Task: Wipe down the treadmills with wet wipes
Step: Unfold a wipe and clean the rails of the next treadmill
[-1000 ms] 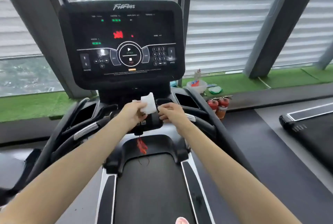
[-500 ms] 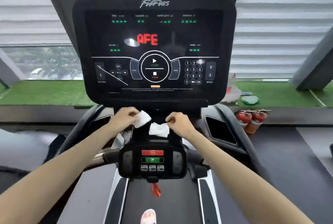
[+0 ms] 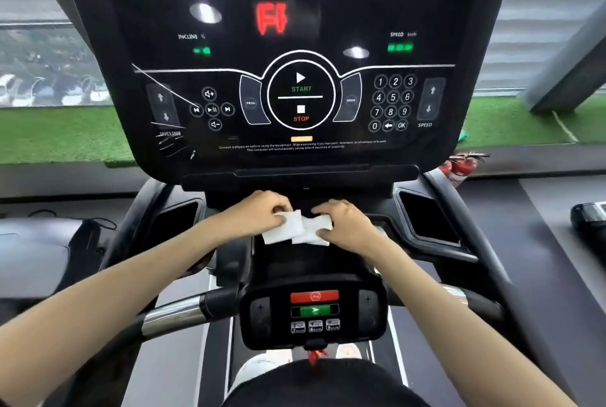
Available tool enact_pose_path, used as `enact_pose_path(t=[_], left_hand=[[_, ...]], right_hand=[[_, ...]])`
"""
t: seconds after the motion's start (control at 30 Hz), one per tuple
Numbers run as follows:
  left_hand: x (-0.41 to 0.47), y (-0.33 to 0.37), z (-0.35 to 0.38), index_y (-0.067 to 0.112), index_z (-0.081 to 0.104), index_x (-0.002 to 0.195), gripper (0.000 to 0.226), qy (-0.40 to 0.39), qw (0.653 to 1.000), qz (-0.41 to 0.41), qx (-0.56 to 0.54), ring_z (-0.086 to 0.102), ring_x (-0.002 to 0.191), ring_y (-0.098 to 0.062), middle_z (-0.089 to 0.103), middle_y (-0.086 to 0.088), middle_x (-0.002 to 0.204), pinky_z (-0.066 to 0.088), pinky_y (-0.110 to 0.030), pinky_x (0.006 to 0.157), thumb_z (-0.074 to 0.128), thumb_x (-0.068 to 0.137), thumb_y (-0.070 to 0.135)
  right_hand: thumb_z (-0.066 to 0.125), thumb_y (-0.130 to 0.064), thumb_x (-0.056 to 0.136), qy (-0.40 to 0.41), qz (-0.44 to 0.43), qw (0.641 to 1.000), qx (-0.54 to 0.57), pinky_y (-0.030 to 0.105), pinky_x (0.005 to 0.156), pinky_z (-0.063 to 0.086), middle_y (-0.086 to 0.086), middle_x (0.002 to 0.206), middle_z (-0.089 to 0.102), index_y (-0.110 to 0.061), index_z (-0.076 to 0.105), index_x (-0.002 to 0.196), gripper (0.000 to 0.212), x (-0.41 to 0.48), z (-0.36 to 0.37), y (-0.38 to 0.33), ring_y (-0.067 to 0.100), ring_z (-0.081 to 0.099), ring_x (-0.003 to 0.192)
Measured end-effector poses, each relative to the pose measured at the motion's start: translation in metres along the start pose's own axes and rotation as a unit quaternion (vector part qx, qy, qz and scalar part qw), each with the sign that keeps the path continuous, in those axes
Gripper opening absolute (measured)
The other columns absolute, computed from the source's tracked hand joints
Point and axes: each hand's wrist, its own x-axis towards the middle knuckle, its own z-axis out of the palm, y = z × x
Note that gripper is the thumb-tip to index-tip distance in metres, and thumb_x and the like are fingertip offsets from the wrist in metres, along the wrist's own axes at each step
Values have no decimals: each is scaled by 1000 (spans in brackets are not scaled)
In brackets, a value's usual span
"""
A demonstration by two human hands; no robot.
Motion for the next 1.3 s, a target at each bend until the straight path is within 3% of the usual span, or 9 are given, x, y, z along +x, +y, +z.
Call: enact_pose_path(t=[0.17, 0.33, 0.47, 0.57, 0.77, 1.0, 1.1, 1.17, 1.3], left_hand=[[-14, -8, 4, 20, 67, 98, 18, 49, 997, -11, 60, 55, 87, -15, 62, 5, 94, 49, -41, 80, 54, 88, 14], [-21, -13, 11, 19, 60, 107, 21, 126, 991, -41, 33, 52, 76, -7, 62, 8, 83, 47, -33, 73, 56, 88, 11], [-25, -15, 25, 13, 50, 109, 23, 124, 985, -11, 116, 58, 85, -22, 63, 1, 89, 44, -37, 71, 52, 87, 5], [-26, -14, 36, 12, 61, 100, 15, 76, 969, 103, 211, 60, 91, -26, 62, -3, 97, 41, -35, 80, 53, 88, 6], [-6, -1, 39, 22, 73, 97, 13, -81, 986, 103, 104, 48, 93, -7, 50, 13, 96, 39, -24, 83, 63, 90, 16], [2, -23, 29, 18, 72, 99, 27, 120, 954, 118, 248, 59, 95, -24, 61, -2, 97, 44, -34, 76, 62, 82, 0], [-14, -24, 28, 21, 72, 105, 27, -4, 971, 67, 229, 57, 98, -16, 61, 2, 100, 45, -33, 81, 55, 89, 6], [-11, 1, 36, 18, 73, 97, 22, -62, 972, 119, 192, 59, 90, -15, 62, 3, 94, 44, -31, 80, 58, 87, 6], [17, 32, 45, 16, 72, 97, 18, -43, 972, 159, 167, 55, 95, -14, 60, 0, 96, 43, -29, 74, 59, 88, 6]], right_hand=[[70, -18, 82, -34, -3, 997, -63, 34, 96, 43, 8, 121, 59, -15, 59, 122, 42, 6, 3, -9, 26, 55, 115], [70, -14, 76, 40, 3, 999, 29, 33, 85, 46, 1, 98, 54, -15, 63, 96, 21, 2, 0, 0, 23, 55, 99], [66, -8, 78, 119, 26, 978, 169, 25, 66, 43, -4, 78, 60, -15, 59, 88, 14, -9, -10, 5, 17, 57, 77], [69, -7, 81, 139, 40, 959, 242, 11, 58, 40, -10, 77, 58, -13, 60, 92, 16, -15, -13, 11, 3, 52, 72], [69, -11, 81, 157, 79, 943, 283, 10, 56, 40, -9, 82, 60, -17, 60, 91, 15, -15, -10, 22, 8, 56, 77], [68, -12, 81, 153, 84, 937, 304, 5, 52, 40, -10, 83, 60, -20, 60, 92, 16, -10, -7, 19, 2, 55, 76], [68, -13, 82, 146, 99, 934, 309, 16, 61, 46, -12, 83, 60, -22, 59, 92, 17, -11, -3, 22, 6, 58, 79], [68, -12, 81, 150, 105, 932, 313, 21, 64, 47, -12, 83, 60, -21, 59, 92, 17, -12, -1, 22, 8, 59, 81], [68, -10, 82, 182, 101, 929, 306, 6, 54, 39, -10, 80, 59, -17, 59, 92, 15, -11, -6, 21, 2, 55, 71]])
